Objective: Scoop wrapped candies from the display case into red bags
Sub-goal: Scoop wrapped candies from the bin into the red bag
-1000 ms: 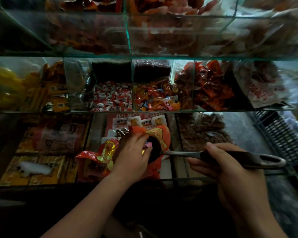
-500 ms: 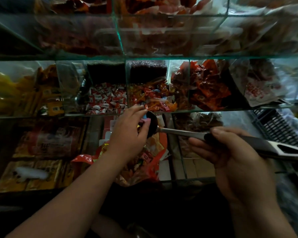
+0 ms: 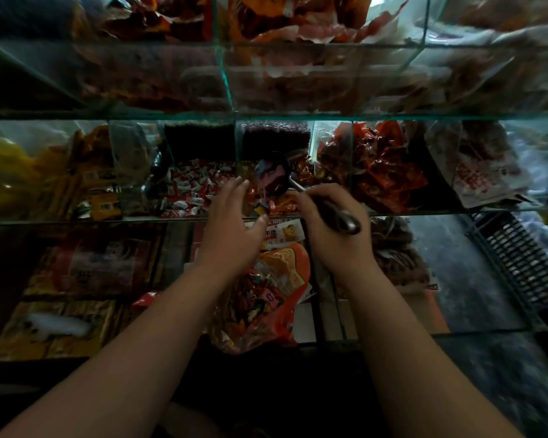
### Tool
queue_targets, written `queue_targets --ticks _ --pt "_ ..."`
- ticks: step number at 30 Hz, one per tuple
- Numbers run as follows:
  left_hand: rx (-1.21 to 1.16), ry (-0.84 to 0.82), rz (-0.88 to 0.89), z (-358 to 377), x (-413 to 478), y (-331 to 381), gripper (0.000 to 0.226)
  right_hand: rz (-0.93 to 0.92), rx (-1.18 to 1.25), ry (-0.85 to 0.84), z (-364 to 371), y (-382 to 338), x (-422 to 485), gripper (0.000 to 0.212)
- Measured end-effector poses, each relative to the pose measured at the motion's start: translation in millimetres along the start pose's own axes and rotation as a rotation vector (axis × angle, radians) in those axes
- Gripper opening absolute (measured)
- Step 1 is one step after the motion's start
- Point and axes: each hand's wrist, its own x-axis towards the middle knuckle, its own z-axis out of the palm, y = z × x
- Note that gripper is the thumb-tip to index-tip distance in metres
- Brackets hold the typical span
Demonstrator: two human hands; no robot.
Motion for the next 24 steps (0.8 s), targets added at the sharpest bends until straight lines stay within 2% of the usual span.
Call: queue_targets --ticks 2,4,9,15,20,24 --pt "0.02 -0.039 -0.005 0.2 -9.2 -8.0 0.071 -0.162 -0.187 -0.136 1.1 7.6 2.3 0.01" --pt "0.019 -0.071 -0.012 -0.2 -15.2 -13.0 0.074 -0.237 -0.256 -0.177 -1.6 7.8 -3.3 0.012" --pt "-0.027 -0.083 -0.032 -6.5 -20.6 -12.4 0.075 -0.31 -0.124 -0.033 -20.0 -14.0 -33.3 0.009" --pt "-0.137 -0.083 0.03 -13.5 -33.3 -2.1 0.076 -0.176 0.144 0.08 -42.2 -56.4 -73.9 0.025" --pt "-0.087 -0.077 0.067 -17.8 -55.1 3.2 0.077 -0.067 0.276 0.057 -60.8 -78.5 -87.3 0.007" --pt "-0.126 -0.046 0.079 -19.8 -93.3 -9.3 0.065 0.074 0.275 -0.009 -75.5 -79.3 -95.2 0.012"
